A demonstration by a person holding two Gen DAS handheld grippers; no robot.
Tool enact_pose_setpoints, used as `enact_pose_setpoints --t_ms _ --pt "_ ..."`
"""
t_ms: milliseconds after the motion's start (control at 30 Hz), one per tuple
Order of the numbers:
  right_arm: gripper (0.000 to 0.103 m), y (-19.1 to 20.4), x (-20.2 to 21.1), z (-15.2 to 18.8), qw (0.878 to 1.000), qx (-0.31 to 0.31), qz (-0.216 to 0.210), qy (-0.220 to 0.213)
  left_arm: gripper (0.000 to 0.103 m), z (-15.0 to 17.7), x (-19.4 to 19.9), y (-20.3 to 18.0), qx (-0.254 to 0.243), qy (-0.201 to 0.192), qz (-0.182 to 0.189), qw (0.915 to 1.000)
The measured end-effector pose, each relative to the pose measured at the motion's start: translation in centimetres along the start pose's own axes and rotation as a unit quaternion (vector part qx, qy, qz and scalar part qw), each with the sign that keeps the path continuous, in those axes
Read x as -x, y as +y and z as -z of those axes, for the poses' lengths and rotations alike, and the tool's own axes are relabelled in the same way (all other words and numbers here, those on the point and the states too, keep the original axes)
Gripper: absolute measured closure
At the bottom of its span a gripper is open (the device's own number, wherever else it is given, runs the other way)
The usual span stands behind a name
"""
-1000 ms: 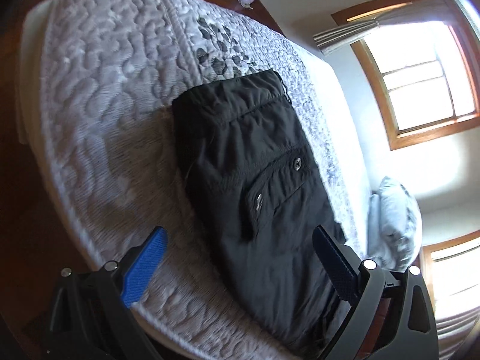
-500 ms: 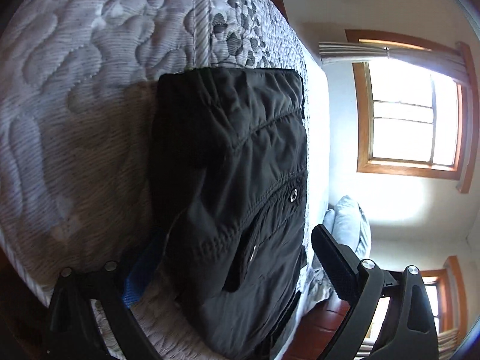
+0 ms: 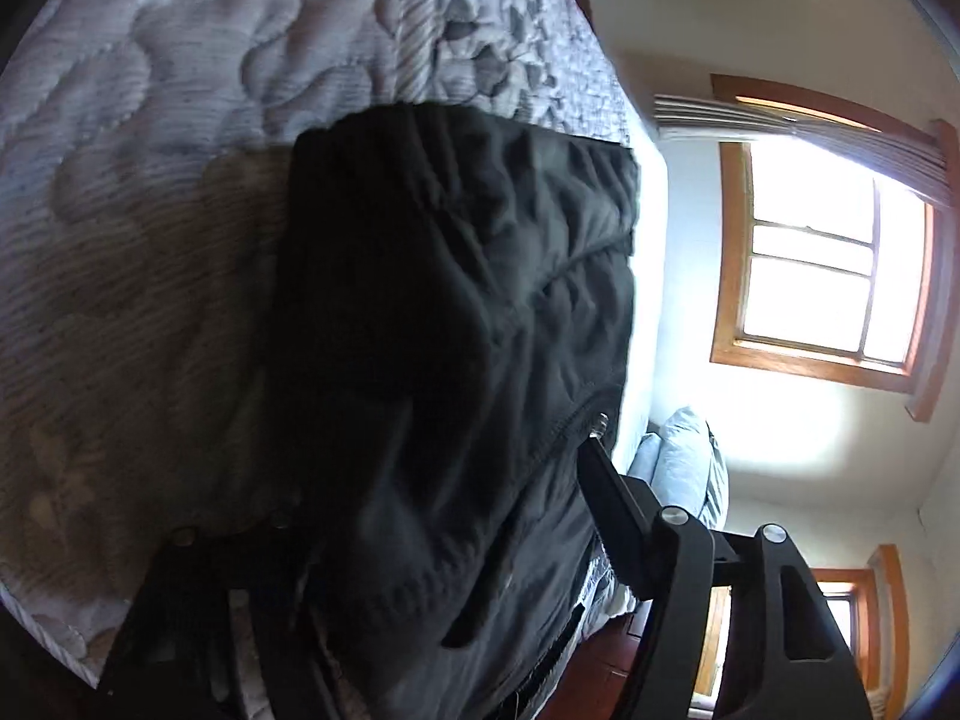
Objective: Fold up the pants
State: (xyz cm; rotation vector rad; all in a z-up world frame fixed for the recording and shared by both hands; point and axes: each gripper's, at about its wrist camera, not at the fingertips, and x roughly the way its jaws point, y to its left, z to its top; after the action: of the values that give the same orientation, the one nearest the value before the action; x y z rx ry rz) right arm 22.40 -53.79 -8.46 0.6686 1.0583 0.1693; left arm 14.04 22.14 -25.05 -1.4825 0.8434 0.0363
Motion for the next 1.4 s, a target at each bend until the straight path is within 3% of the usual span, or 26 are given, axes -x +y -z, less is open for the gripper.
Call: enact_pose_setpoints --t_ms 233,400,567,767,1133,1400 --pt "0.041 -0.4 -0.4 0.2 1.0 -0.001 0.005 0.007 0.048 -0.4 -0.5 -0.8 0.024 -0.003 -0.033 0.9992" --pt "0.04 -0.9 -0.3 0.5 1.0 -0.007 0.005 0.006 0.071 -0.1 -0.5 -0.8 0.032 -0.006 -0.046 0.9984" --pt "0.038 -1.6 0.2 0.6 1.0 -0.017 0.005 0.001 0.083 0.2 -0.7 -1.6 0.034 -0.006 -0.04 0.9986" --pt "0.037 -2.1 0.8 0.8 1.0 -0.026 0.004 -0.004 0.086 0.2 -1.2 -3.8 0.019 -0.016 -0.045 0.9987" --pt "0.037 -2.5 1.7 0.8 0.999 -0.03 0.001 -0.012 0.086 0.6 -2.0 -9.5 -0.062 -0.034 -0.05 0.9963" --pt "0.037 -2.8 2.2 1.0 0.999 -0.036 -0.001 -0.018 0.086 3.0 -3.3 -17.2 -0.171 -0.046 -0.051 0.9829"
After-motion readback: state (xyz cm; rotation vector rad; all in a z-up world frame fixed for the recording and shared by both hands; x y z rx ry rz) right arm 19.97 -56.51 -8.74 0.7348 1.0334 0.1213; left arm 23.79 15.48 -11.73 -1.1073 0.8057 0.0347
